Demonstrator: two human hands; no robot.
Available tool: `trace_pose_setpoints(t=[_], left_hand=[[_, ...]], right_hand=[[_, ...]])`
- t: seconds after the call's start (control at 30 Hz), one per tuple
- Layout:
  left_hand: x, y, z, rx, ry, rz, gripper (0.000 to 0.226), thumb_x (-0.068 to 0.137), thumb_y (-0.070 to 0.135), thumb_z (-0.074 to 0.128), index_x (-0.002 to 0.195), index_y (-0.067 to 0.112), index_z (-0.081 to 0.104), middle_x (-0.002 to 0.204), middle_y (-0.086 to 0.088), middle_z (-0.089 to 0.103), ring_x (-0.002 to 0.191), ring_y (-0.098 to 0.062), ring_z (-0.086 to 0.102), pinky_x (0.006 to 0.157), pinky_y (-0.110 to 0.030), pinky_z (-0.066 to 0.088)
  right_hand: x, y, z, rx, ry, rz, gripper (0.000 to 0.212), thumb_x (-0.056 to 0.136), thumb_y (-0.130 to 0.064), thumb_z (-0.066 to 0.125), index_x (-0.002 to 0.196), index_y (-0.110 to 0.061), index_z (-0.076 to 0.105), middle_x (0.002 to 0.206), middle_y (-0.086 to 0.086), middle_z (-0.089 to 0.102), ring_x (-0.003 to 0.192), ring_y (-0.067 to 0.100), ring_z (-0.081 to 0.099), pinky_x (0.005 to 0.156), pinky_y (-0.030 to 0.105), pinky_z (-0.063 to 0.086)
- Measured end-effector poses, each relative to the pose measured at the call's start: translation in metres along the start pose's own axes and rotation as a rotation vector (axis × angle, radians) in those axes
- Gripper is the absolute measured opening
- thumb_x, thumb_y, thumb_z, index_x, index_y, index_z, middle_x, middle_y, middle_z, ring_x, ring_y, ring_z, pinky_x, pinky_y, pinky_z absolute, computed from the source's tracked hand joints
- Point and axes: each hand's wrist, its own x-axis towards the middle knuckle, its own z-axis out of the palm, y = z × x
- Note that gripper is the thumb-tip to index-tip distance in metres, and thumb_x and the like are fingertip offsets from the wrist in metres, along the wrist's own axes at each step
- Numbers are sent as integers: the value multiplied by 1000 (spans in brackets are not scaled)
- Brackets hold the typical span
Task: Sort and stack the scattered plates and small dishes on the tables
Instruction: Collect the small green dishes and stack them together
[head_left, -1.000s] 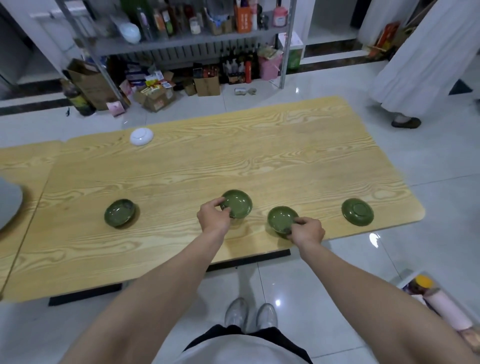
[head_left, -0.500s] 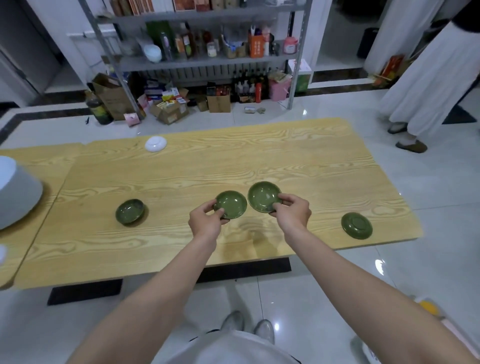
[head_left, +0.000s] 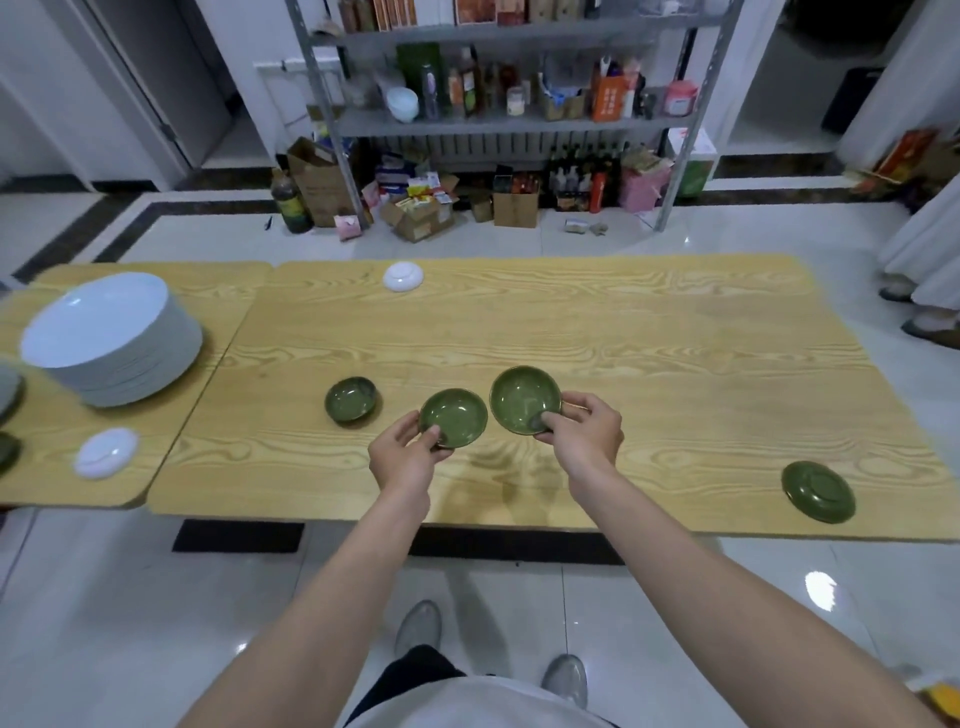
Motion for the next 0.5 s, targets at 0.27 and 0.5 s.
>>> trace_pose_setpoints(t=[0.27,0.5], left_hand=[[76,24,-61,-4,9,-28,42,89,-10,63,128,4,60,116,-9,67,73,-11,71,61,-21,58],[154,39,-98,82,-30,-39,42,90,-10,60,130,4,60,116,-7,66,85,-15,69,56,-19,56]], right_hand=[[-21,9,88,-13,23,41,30,81,10,71,88,-18,63,98,7,68,70,19,72,55,20,56],[-22,20,162,-40,74,64,28,81,12,69,85,-15,63,93,7,69,75,21,72,66,32,61]])
